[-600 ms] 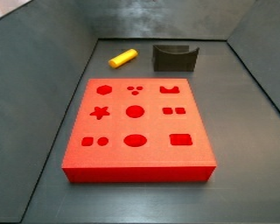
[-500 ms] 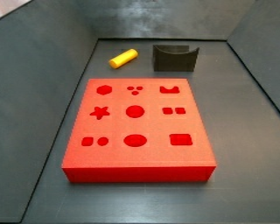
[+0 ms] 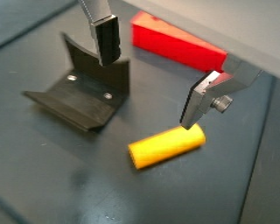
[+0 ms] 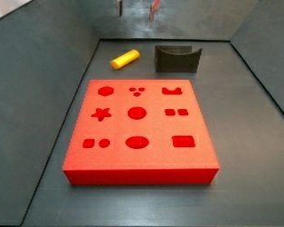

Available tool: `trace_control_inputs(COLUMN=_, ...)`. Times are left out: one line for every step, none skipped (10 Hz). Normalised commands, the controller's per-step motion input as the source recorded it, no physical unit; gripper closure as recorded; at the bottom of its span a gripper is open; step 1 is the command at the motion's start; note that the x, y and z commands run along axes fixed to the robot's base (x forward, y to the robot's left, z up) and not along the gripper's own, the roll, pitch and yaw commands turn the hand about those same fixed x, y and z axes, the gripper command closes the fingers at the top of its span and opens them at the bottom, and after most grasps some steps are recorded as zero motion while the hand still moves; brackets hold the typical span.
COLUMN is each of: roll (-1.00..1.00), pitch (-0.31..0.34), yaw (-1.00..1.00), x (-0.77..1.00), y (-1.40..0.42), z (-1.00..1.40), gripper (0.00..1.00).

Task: Pick up the oval object. Move up. Place the oval object on the fixture. Regrasp the oval object. Move to above the board. Insert the oval object.
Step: Pick up the oval object.

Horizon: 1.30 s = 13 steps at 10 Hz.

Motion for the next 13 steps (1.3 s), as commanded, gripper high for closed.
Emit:
trace_control_inputs(roll=0.00, pitch=0.000, yaw=-0.67, x=0.12, y=0.10, z=-1.00, gripper=0.00)
trace_control_inputs(roll=0.00, pitch=0.000, yaw=-0.56, x=0.15, y=0.07, z=-1.00, gripper=0.00)
trace_control_inputs(roll=0.01, pitch=0.000, yaw=-0.43, x=0.26, y=0.04, z=-1.00, gripper=0.00)
trace_control_inputs(roll=0.00, pitch=0.000, yaw=-0.24, x=0.26, y=0.05, z=-1.00, gripper=0.00)
trace_control_inputs(roll=0.00, pitch=0.000, yaw=-0.07, x=0.10, y=0.09, z=-1.00, gripper=0.00)
trace_control_inputs(roll=-0.02, pitch=0.000, yaw=-0.06, x=0.05, y=0.04, z=-1.00, gripper=0.00)
trace_control_inputs(roll=-0.04, pitch=0.000, yaw=-0.08, x=0.02, y=0.01, z=-1.00, gripper=0.00)
trace_control_inputs(roll=-0.06, pitch=0.000, yaw=-0.12, x=0.00, y=0.00, z=-1.00, gripper=0.00)
trace_control_inputs(roll=-0.12, pitch=-0.037, yaw=-0.17, x=-0.03, y=0.00, z=-0.91, gripper=0.00)
trace_control_inputs(roll=-0.25, pitch=-0.247, yaw=-0.10, x=-0.11, y=0.00, z=-0.46, gripper=0.00)
trace_control_inputs(roll=-0.05, pitch=-0.053, yaw=0.00, x=0.00, y=0.00, z=-0.06, gripper=0.00)
trace_control_inputs(roll=-0.09, pitch=-0.103, yaw=-0.08, x=-0.38, y=0.02, z=-0.16, gripper=0.00)
trace_control_inputs(roll=-0.32, pitch=-0.276, yaw=-0.29, x=-0.63, y=0.00, z=-0.09, gripper=0.00)
